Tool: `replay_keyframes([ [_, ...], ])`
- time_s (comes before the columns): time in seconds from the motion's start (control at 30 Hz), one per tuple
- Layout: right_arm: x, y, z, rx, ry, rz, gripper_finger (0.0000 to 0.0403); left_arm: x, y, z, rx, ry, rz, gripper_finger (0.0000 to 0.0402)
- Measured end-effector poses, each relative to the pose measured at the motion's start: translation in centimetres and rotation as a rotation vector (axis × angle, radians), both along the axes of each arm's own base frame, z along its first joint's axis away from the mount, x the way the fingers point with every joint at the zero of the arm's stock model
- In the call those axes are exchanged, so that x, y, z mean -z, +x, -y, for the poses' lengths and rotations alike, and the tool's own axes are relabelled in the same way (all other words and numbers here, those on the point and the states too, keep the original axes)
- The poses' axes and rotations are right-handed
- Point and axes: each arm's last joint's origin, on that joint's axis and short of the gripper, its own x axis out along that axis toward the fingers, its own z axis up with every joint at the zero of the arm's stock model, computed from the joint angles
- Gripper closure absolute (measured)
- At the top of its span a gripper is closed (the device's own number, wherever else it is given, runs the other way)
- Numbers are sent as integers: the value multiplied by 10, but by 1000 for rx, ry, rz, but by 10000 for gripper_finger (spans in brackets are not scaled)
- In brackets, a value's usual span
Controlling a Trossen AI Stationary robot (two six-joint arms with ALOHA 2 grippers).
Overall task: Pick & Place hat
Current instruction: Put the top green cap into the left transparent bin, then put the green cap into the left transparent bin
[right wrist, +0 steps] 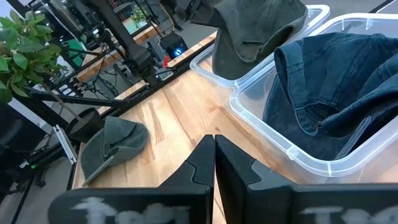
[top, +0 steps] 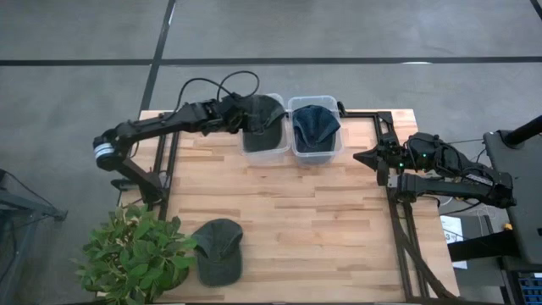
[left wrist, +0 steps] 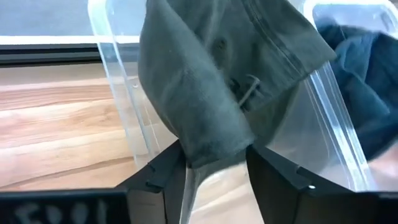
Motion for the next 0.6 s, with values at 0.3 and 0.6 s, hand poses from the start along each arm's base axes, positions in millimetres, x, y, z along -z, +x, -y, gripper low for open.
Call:
replay_keyframes([
  [0.3, 0, 0, 0, 0, 0, 2, 394, -21, -21, 1, 7, 29, -1, 241],
  [0.6, 0, 0, 0, -1, 0, 4, 394, -48, -26, -1, 23, 84, 85, 241],
])
